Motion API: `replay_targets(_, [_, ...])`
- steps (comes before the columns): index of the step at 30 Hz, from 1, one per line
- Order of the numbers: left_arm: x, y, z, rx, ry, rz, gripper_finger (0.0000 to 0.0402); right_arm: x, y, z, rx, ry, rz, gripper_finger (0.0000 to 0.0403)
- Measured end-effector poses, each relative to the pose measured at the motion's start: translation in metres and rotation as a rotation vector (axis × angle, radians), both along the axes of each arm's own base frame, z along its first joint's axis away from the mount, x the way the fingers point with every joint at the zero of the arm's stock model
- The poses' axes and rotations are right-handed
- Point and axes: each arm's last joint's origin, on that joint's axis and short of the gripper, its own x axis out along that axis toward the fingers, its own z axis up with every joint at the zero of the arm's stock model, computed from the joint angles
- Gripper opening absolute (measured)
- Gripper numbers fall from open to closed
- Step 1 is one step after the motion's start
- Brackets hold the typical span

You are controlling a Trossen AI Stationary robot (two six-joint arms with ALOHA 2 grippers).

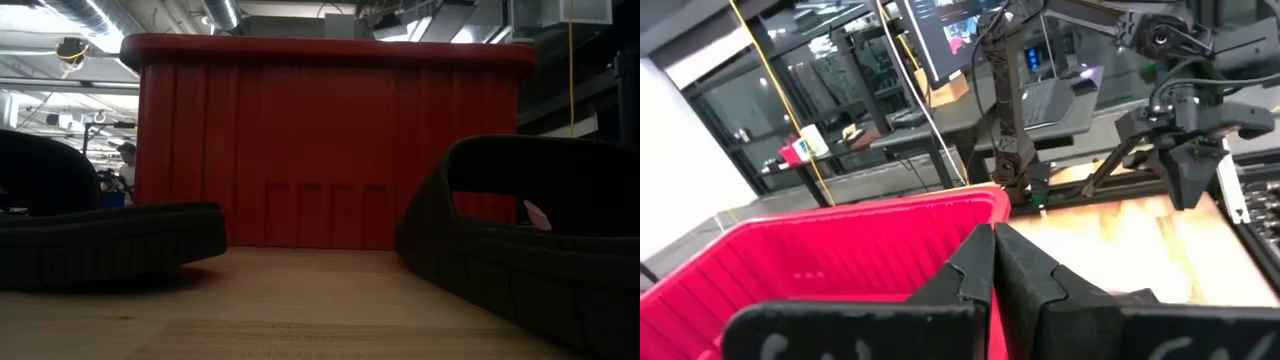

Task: Pick and place slides into bin
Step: Put the right pink slide into the bin

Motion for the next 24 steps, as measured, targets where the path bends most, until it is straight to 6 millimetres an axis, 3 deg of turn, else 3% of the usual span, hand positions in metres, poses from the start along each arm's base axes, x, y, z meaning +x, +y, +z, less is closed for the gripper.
replay_targets(9, [0.000, 0.000, 0.000, 0.005, 0.002, -0.001, 0.0005, 0.026, -0.015, 0.000, -0.007, 0.026, -0.087, 0.0149])
replay_targets(17, [0.000, 0.000, 0.000, 0.003, 0.001, -0.001, 0.0004, 0.029, -0.018, -0.001, 0.031, 0.101, -0.090, 0.0210])
replay_targets(24, [0.000, 0.000, 0.000, 0.003, 0.001, -0.001, 0.0003, 0.025, -0.023, 0.006, 0.049, 0.120, -0.114, 0.0233])
